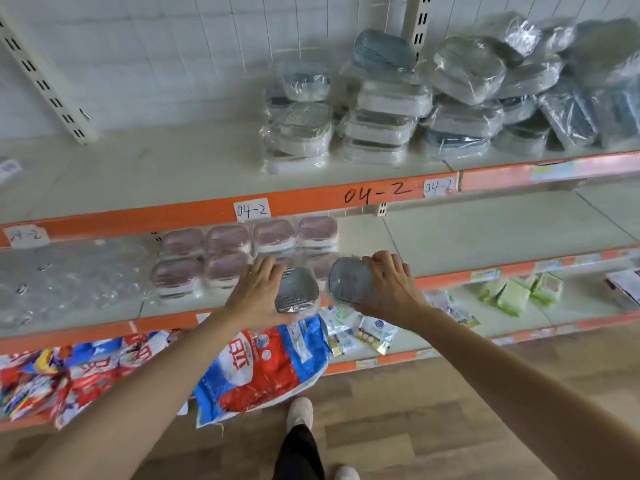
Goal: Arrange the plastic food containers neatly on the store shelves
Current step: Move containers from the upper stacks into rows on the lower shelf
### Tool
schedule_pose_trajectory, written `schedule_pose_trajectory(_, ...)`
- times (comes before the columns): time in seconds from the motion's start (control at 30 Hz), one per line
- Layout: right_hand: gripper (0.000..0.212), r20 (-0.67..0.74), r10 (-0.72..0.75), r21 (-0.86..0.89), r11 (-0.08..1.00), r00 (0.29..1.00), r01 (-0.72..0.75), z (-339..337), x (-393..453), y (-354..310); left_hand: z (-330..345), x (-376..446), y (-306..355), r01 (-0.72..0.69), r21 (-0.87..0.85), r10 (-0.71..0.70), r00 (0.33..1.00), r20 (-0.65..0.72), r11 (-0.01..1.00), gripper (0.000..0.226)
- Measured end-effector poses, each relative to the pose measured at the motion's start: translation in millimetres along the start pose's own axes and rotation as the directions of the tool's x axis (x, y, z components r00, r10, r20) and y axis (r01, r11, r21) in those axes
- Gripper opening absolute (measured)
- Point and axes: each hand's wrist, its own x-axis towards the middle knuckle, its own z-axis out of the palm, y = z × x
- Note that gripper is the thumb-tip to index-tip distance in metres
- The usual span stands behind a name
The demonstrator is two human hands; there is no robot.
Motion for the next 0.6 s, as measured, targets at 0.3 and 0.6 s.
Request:
schedule_pose_trajectory(0.3, 0.086, 0.238, 0.098, 0.049, 0.992, 0.966, -0.113, 87, -21, -2, 75, -5, -8, 0.146, 0.01, -0.144, 0.955, 0.259, 0.989, 0.096)
schedule_pose_trajectory(0.6, 0.079, 0.229, 0.135, 0.052, 0.987, 0.964, -0.151, 132, 30, 0, 116, 21, -31, 0.289, -0.103, -0.264, 0.943, 0.204, 0.952, 0.099)
